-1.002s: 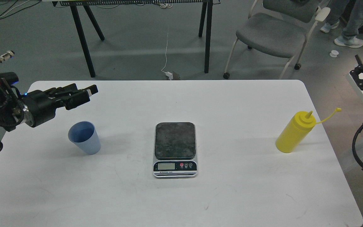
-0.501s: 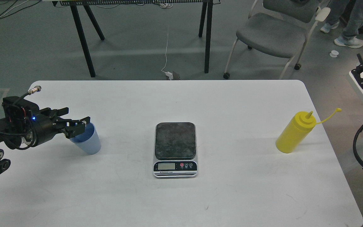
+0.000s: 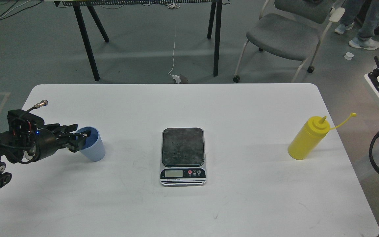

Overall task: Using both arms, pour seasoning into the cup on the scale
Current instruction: 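Close the left gripper around the light-blue cup, then lift the cup with the left gripper and carry it over the scale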

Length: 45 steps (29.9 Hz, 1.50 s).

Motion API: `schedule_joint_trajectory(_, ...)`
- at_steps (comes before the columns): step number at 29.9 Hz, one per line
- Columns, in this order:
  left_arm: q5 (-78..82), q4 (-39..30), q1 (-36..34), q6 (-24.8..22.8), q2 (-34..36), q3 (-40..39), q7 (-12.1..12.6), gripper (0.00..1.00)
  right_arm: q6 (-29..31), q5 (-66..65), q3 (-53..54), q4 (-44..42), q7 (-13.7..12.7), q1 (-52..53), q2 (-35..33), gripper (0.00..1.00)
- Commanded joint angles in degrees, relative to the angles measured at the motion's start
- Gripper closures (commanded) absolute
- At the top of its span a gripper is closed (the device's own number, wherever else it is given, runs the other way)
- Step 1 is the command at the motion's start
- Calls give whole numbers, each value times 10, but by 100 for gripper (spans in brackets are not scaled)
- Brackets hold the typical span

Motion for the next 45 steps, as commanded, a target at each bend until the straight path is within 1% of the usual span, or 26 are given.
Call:
schedule_joint_trajectory(1,-3,0,-1,0,0,0,-14,78,0,0,0,0,1,0,0,0)
schedule_joint_trajectory(4,-1,0,-1,0,0,3,-41,87,0,-1,0,-1,1,0,0,0)
schedule_joint_trajectory(5,-1,0,-1,-1,0,4,-45,89,0,-1,0,-1,1,0,0,0)
schedule_joint_trajectory(6,-1,1,-1,0,0,4,-46,91,0,-1,0,-1,1,-1,0,0)
schedule_joint_trajectory(14,-4,1,-8,-1,2,2,-52,97,0,-1,0,-1,1,-2,0,0)
schedule_joint_trajectory(17,-6,-8,-27,-4,2,1,-61,97,0,-1,1,-1,1,-2,-2,0)
schedule_joint_trajectory(19,-6,-32,-53,-10,8,2,-62,97,0,-1,1,-1,1,-3,-11,0)
schedule_joint_trajectory(20,-6,-51,-68,-21,12,3,-62,97,0,0,1,0,1,-3,-14,0)
schedule_joint_trajectory(21,-5,-65,-83,-41,16,3,-62,97,0,0,1,0,1,-3,-16,0)
schedule_joint_trajectory(24,-5,-96,-135,-131,7,1,-61,97,0,0,5,1,1,-6,-26,0)
schedule_joint_trajectory(26,-5,-112,-177,-177,-32,1,-61,97,0,0,13,3,1,-11,-33,0)
schedule_joint_trajectory(27,-5,-116,-194,-192,-53,1,-60,97,0,0,17,4,1,-14,-37,0)
schedule_joint_trajectory(29,-5,-116,-227,-223,-96,2,-58,97,0,0,22,4,1,-18,-46,0)
schedule_joint_trajectory(31,-7,-111,-262,-264,-132,3,-56,97,0,0,24,4,1,-22,-55,0)
schedule_joint_trajectory(33,-4,-104,-279,-297,-169,3,-55,97,0,0,24,4,1,-29,-59,0)
schedule_joint_trajectory(35,-3,-87,-289,-302,-219,6,-54,97,0,0,26,4,2,-35,-63,0)
schedule_joint_trajectory(37,0,-61,-296,-302,-247,25,-52,97,0,1,34,4,2,-40,-70,0)
schedule_joint_trajectory(41,12,-33,-309,-302,-259,78,-52,97,0,0,44,3,2,-45,-74,0)
schedule_joint_trajectory(45,17,-8,-307,-302,-276,84,-51,97,0,1,44,4,2,-47,-77,0)
